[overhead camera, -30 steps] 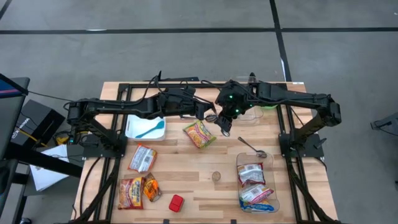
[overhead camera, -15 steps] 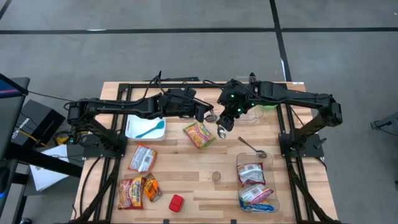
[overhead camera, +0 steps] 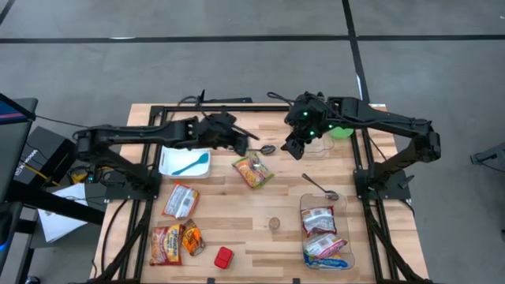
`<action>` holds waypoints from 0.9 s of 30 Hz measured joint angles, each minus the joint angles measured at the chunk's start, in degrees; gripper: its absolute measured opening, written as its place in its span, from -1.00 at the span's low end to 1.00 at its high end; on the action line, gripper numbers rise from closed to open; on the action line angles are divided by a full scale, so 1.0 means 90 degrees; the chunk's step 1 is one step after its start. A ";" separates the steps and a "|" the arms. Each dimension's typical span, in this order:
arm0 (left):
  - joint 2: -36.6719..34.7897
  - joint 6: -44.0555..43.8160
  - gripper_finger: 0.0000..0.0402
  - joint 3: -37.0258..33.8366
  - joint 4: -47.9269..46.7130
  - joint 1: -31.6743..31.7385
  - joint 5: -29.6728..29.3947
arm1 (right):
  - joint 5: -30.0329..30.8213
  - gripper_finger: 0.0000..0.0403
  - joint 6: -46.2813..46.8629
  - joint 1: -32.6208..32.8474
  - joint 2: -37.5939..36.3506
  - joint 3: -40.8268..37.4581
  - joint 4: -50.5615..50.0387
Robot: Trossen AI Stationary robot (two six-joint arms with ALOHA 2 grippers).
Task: Pick & Place Food Item
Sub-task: Put the silver spoon into the white bin
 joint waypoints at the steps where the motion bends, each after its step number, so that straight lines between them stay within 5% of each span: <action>1: -0.0143 0.0103 -0.99 -0.0002 -0.0309 0.0020 -0.0113 | 0.0000 0.02 0.0000 -0.0011 -0.0021 -0.0001 -0.0005; 7: -0.1019 0.0705 -0.99 0.0002 -0.1781 0.0219 -0.0171 | -0.0022 0.02 -0.0069 -0.0080 -0.0105 -0.0001 0.0004; 14: -0.1680 0.1983 -1.00 0.0000 -0.3034 0.0611 0.0840 | -0.0066 0.02 -0.0231 -0.0079 -0.0093 -0.0001 -0.0068; 27: -0.1565 0.4234 -1.00 -0.0005 -0.4161 0.1286 0.1622 | -0.0073 0.02 -0.0214 -0.0077 -0.0093 -0.0001 -0.0127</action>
